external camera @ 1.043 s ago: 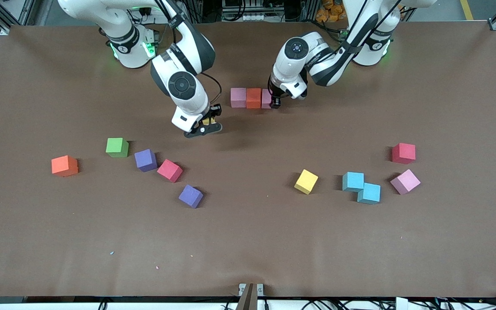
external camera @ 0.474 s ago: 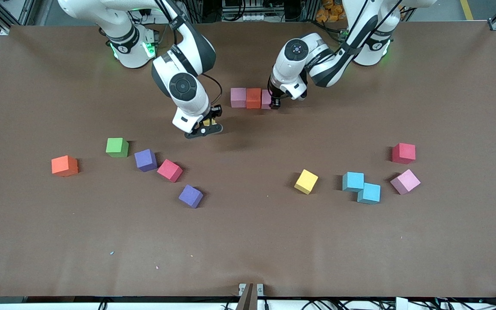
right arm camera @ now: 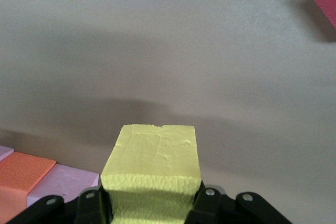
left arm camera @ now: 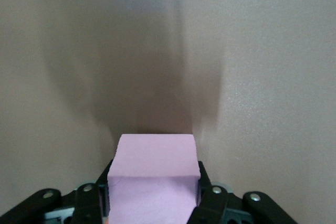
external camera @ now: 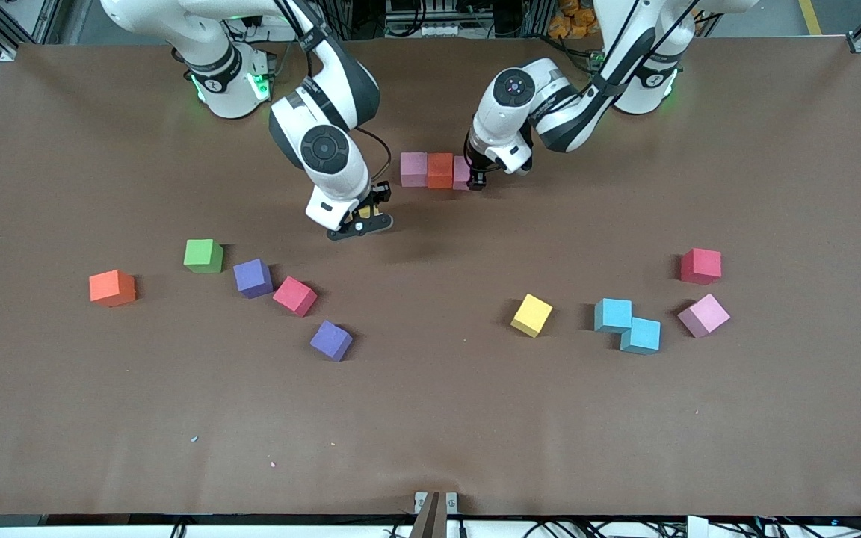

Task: Arrange 11 blocks into digit 3

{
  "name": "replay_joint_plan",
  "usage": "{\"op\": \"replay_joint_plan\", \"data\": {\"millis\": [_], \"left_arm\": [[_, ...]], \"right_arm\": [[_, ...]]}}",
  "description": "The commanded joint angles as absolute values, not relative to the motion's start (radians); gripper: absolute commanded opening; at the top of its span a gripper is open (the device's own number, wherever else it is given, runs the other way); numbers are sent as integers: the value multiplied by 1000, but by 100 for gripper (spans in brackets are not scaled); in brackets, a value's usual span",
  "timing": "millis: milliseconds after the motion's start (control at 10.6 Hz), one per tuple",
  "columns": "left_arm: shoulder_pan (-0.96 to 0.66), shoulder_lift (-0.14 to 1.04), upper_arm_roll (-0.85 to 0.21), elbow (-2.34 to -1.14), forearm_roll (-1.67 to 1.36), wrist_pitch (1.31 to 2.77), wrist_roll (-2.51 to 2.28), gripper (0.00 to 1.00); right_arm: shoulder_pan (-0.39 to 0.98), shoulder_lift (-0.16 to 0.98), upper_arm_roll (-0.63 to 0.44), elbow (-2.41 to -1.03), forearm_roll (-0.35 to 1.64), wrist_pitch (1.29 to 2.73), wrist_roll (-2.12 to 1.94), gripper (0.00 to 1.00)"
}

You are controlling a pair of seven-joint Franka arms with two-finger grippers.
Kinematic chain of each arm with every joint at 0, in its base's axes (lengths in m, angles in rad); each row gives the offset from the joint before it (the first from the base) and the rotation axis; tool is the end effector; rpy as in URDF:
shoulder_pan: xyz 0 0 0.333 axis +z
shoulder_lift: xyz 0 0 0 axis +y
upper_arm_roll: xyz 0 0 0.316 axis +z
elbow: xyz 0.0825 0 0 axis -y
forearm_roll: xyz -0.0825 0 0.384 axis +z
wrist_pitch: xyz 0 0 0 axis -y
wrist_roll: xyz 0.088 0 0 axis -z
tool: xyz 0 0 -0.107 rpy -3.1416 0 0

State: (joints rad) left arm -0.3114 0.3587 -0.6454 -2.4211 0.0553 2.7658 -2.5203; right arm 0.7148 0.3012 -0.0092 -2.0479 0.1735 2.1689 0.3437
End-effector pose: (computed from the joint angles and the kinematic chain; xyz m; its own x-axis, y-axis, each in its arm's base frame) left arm 0.2745 -0.4169 0.1987 0.0114 0.9869 -0.1606 0.9927 -0.0304 -0.1166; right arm 0.4308 0.3759 0.2788 0.9446 0.2482 -0.2147 0.2430 -0.9687 -0.0509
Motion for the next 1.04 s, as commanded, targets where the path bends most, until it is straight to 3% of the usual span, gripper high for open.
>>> {"op": "replay_joint_plan", "data": {"millis": [0,95,190,948], "left_arm": [[-319,405,-637,-2385,81,2757,-2551,44],[-318,411,-637,-2385,81,2757,-2551,91],[-319,411,-637,-2385,81,2757,-2548,100],[-307,258,-687,-2385,87,2605,-2566,100]], "right_arm": [[715,321,-8,-2022,184,2158,354,18],[716,324,-8,-2022,184,2158,356,18],[716,325,-6,-2022,186,2158,356,18],[745,353,-6,-2006,215,2171,429,18]]}}
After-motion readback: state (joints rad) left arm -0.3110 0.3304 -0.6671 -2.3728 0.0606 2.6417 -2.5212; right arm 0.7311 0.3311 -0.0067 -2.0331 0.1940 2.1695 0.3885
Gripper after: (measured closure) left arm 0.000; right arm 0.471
